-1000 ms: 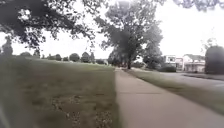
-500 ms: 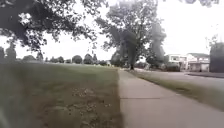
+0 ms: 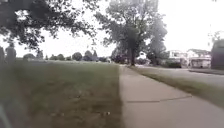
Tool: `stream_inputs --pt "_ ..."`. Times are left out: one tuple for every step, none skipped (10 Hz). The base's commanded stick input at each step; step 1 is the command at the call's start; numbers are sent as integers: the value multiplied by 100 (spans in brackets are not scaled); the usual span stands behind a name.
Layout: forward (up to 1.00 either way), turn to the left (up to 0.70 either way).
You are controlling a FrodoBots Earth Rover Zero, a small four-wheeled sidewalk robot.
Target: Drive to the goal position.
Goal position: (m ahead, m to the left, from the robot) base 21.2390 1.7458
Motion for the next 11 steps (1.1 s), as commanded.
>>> stream_inputs --pt "70 -35" --pt "70 -35" --pt "70 -32" --pt "70 -11" --pt "70 0" --pt "70 0" --pt "70 0" --pt "70 0" --pt "70 0" --pt "70 0" --pt "70 0"
